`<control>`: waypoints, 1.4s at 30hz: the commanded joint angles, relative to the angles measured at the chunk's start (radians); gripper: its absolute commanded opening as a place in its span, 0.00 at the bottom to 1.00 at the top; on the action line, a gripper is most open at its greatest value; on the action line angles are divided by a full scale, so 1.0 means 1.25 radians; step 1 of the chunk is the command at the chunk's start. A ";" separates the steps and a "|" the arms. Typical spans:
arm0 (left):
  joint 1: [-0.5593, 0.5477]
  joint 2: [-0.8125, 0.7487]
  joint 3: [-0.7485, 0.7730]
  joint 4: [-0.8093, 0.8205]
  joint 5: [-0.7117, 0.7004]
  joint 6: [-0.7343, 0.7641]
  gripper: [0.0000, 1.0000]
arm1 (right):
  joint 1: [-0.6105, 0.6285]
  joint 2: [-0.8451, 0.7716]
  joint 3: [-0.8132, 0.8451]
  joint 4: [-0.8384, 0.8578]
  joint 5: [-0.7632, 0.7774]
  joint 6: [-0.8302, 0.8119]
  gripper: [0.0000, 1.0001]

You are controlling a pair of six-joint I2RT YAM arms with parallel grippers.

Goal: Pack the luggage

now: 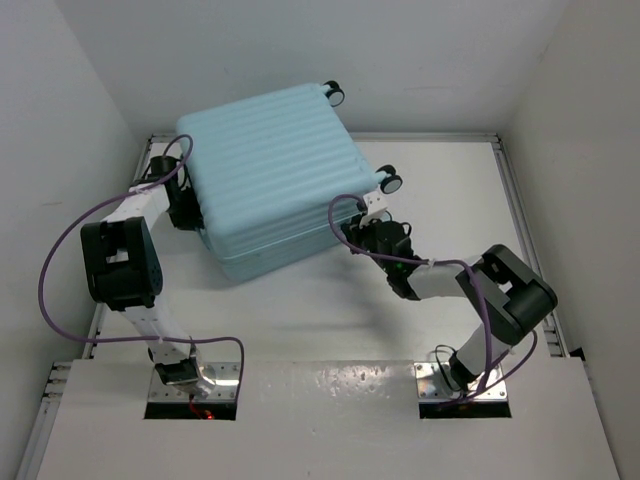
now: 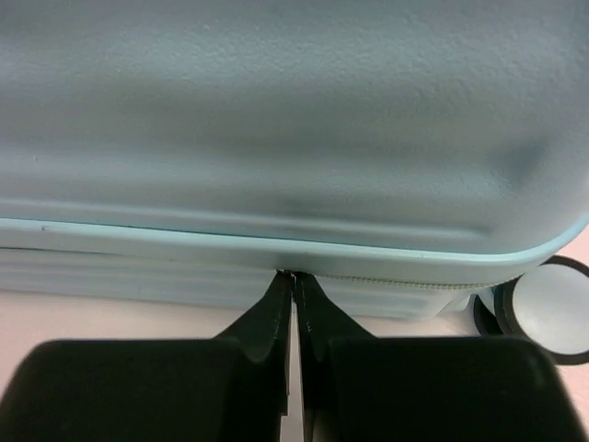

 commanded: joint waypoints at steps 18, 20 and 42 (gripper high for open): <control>0.091 0.090 0.008 -0.060 -0.130 0.032 0.00 | -0.173 -0.067 -0.038 -0.075 0.040 -0.017 0.00; 0.098 0.099 0.019 -0.060 -0.130 0.032 0.00 | -0.211 -0.064 -0.034 -0.089 0.041 -0.021 0.00; 0.130 0.442 0.492 -0.125 0.086 0.188 0.00 | -0.446 0.332 0.374 0.068 -0.311 0.282 0.00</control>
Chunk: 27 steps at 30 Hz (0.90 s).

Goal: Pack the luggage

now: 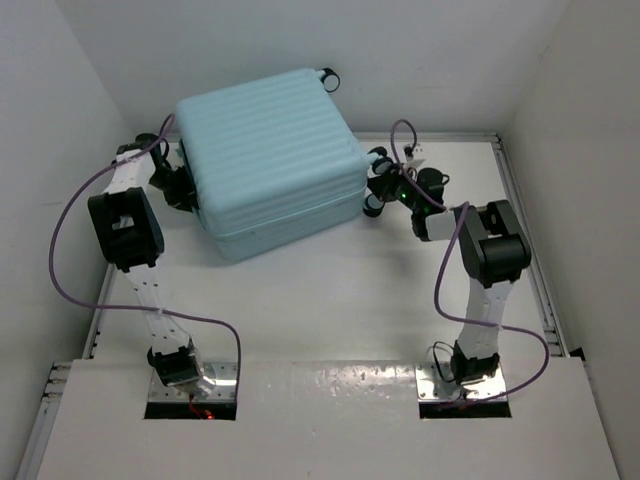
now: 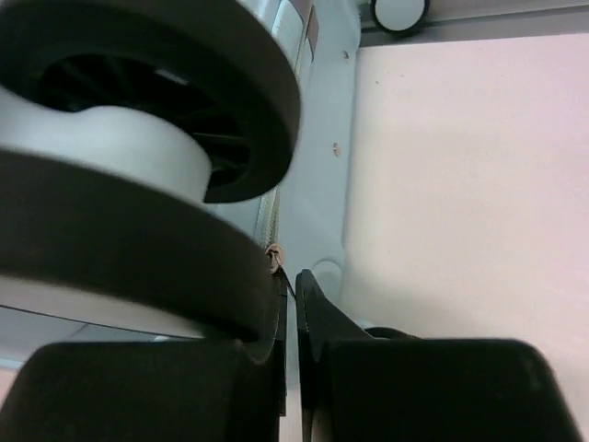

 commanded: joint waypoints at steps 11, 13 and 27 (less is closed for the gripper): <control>-0.020 0.152 0.076 0.202 -0.165 0.199 0.00 | -0.077 0.367 0.487 0.025 0.054 0.285 0.00; -0.031 0.152 0.089 0.202 -0.158 0.213 0.00 | -0.072 0.433 0.593 -0.003 0.051 0.294 0.00; -0.089 0.017 0.022 0.252 0.010 0.164 0.74 | -0.059 0.450 0.623 -0.159 -0.144 0.340 0.52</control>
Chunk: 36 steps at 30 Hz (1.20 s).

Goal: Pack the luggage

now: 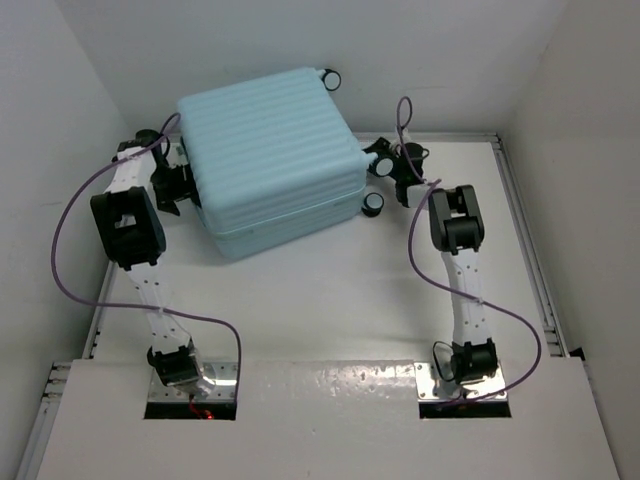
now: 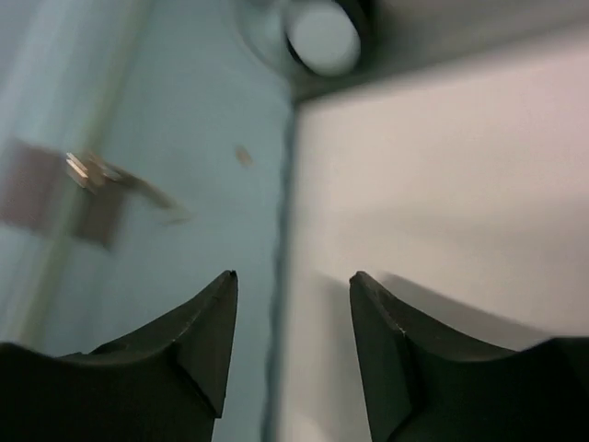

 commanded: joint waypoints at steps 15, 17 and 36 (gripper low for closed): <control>0.094 -0.480 -0.457 0.543 0.259 -0.129 1.00 | 0.045 -0.252 -0.264 -0.575 -0.235 0.027 0.39; 0.132 -0.535 -0.515 0.573 0.278 -0.173 1.00 | 0.054 -0.283 -0.356 -0.594 -0.233 0.036 0.39; 0.443 -0.906 -0.858 0.328 0.119 -0.280 0.92 | 0.286 -0.955 -0.899 -0.482 -0.204 -0.152 0.43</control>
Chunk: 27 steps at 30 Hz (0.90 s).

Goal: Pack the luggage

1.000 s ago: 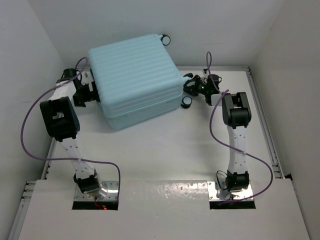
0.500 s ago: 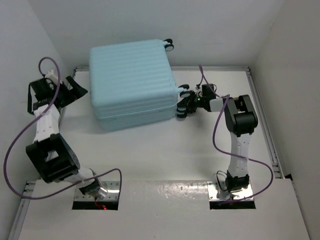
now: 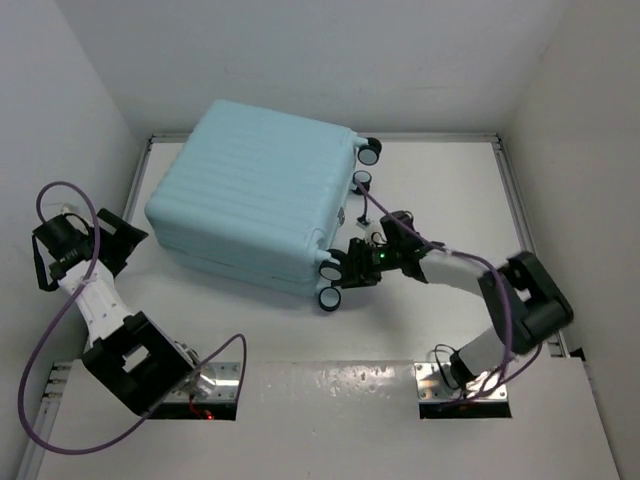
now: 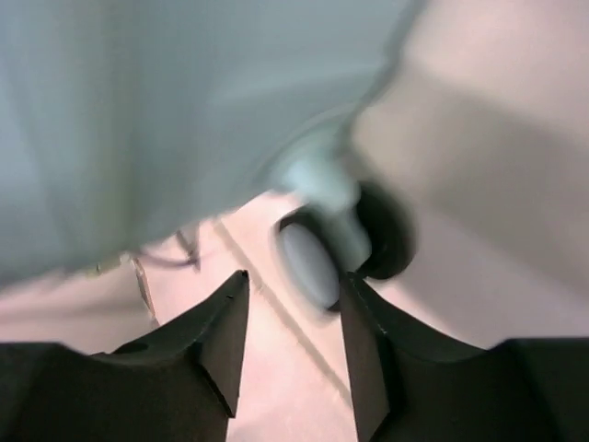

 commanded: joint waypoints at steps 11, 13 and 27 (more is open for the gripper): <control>-0.249 0.199 -0.100 0.271 0.011 -0.285 0.83 | -0.270 -0.340 0.000 -0.059 0.186 -0.319 0.50; -0.273 0.276 -0.021 0.339 0.011 -0.318 0.83 | -0.282 -0.322 0.011 -0.040 0.180 -0.327 0.48; -0.270 0.735 0.599 0.320 -0.044 -0.103 0.91 | -0.320 -0.132 0.285 -0.099 0.308 -0.530 0.94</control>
